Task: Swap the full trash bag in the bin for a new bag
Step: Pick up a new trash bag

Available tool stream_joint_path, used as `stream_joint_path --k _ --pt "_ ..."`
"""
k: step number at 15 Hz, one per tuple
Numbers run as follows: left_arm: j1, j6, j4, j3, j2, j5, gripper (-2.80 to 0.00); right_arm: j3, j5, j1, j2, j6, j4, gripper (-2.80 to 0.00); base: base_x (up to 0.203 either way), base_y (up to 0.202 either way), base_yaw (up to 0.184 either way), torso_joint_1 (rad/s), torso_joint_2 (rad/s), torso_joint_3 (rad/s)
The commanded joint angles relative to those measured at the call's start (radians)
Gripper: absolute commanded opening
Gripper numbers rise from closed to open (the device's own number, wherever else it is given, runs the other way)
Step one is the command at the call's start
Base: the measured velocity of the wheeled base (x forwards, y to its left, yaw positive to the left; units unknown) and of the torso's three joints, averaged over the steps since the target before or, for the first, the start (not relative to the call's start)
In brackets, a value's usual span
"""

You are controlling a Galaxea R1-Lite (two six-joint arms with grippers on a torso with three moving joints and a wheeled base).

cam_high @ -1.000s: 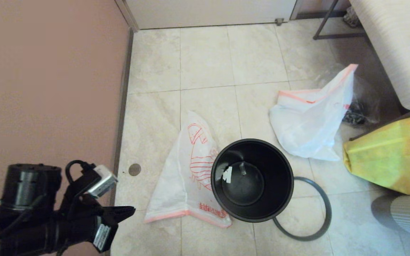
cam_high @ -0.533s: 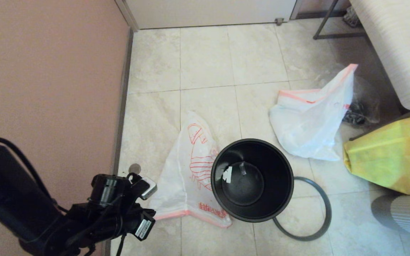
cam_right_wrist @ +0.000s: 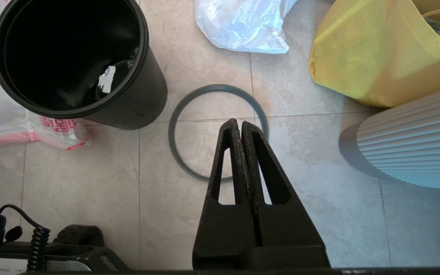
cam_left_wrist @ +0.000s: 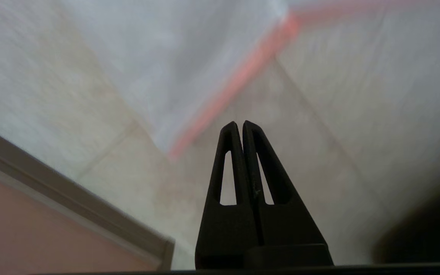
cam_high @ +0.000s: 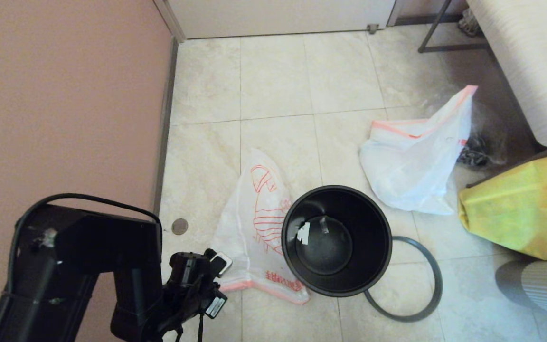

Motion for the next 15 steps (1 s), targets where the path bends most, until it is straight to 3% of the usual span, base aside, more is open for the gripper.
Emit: stream_joint_path --k 1,3,6,10,12,14,15 --pt "-0.002 0.016 0.032 -0.026 0.057 0.007 -2.8 0.0 0.001 0.0 0.0 0.0 0.001 -2.8 0.0 0.0 0.0 0.0 0.0 0.0" --pt "0.001 0.038 0.14 -0.105 0.047 0.027 -2.8 0.0 0.001 0.0 0.0 0.0 0.001 -2.8 0.0 0.0 0.0 0.0 0.0 0.0" --pt "-0.009 0.092 0.244 -0.231 0.051 0.141 -2.8 0.0 0.001 0.0 0.0 0.0 0.001 -2.8 0.0 0.0 0.0 0.0 0.0 0.0" --pt "-0.037 0.106 0.517 -0.448 0.065 0.174 -2.8 0.0 0.001 0.0 0.0 0.0 0.001 -2.8 0.0 0.0 0.0 0.0 0.0 0.0" --pt "-0.031 0.099 0.659 -0.574 0.09 0.186 -2.8 0.0 0.001 0.0 0.0 0.0 -0.001 -2.8 0.0 0.0 0.0 0.0 0.0 0.0" --pt "0.001 0.05 0.706 -0.659 0.132 0.179 -2.8 0.0 0.001 0.0 0.0 0.0 -0.001 -2.8 0.0 0.0 0.0 0.0 0.0 0.0" --pt "0.005 0.027 0.707 -0.649 0.115 0.157 -2.8 0.0 0.001 0.0 0.0 0.0 0.001 -2.8 0.0 0.0 0.0 0.0 0.0 0.0"
